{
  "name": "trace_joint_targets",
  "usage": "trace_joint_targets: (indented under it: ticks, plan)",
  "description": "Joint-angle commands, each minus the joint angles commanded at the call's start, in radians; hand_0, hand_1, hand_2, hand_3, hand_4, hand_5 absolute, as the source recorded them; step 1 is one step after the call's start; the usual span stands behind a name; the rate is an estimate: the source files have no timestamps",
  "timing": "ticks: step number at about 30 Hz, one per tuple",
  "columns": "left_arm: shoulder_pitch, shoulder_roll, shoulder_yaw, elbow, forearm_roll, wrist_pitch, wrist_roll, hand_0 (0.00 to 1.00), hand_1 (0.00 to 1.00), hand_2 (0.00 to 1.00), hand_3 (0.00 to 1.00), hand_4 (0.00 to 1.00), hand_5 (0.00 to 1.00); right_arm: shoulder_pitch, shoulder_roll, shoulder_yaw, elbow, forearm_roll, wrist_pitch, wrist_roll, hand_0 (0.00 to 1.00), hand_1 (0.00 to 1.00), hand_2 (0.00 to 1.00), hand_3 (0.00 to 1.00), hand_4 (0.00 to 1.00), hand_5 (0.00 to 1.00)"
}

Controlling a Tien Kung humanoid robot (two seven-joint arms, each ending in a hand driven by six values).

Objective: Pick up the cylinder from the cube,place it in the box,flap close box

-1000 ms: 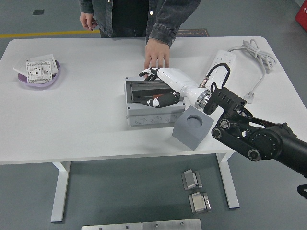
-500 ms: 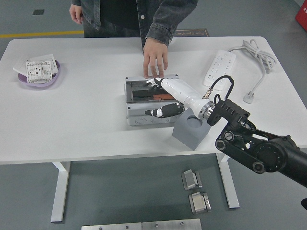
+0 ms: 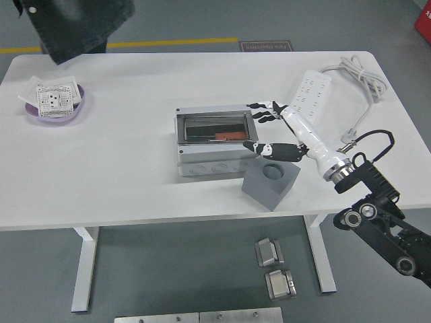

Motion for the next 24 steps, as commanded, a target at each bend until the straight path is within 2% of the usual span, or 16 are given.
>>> trace_joint_targets:
  ticks: [5, 6, 11, 12, 20, 24]
  plan:
    - [-0.008, 0.003, -0.001, -0.001, 0.007, 0.000, 0.000, 0.743, 0.739, 0.698, 0.812, 0.812, 0.393, -0.080, -0.009, 0.134, 0.001, 0.145, 0.017, 0.039, 0.686, 0.637, 0.662, 0.726, 0.899, 0.357]
    - [-0.011, 0.003, 0.000, -0.001, 0.007, 0.000, 0.000, 0.743, 0.739, 0.698, 0.812, 0.813, 0.393, -0.085, -0.007, 0.156, -0.001, 0.173, 0.019, 0.044, 0.669, 0.629, 0.653, 0.694, 0.900, 0.365]
    - [-0.029, 0.014, -0.001, -0.004, 0.018, -0.001, 0.002, 0.743, 0.739, 0.698, 0.812, 0.813, 0.393, -0.091, 0.003, 0.252, -0.011, 0.303, 0.019, 0.059, 0.669, 0.629, 0.653, 0.694, 0.900, 0.365]
    - [-0.031, 0.017, -0.005, -0.005, 0.023, -0.001, 0.002, 0.743, 0.739, 0.697, 0.812, 0.813, 0.395, -0.093, 0.003, 0.265, -0.012, 0.329, 0.018, 0.061, 0.644, 0.622, 0.650, 0.683, 0.900, 0.366]
    - [-0.037, 0.035, -0.032, -0.007, 0.040, -0.002, 0.003, 0.743, 0.739, 0.698, 0.812, 0.813, 0.394, -0.102, 0.006, 0.305, -0.023, 0.437, 0.011, 0.065, 0.633, 0.618, 0.648, 0.678, 0.899, 0.365]
    - [-0.042, 0.044, -0.068, -0.010, 0.062, -0.002, 0.002, 0.743, 0.739, 0.698, 0.813, 0.812, 0.393, -0.105, 0.009, 0.313, -0.023, 0.451, 0.011, 0.066, 0.634, 0.618, 0.646, 0.674, 0.895, 0.367]
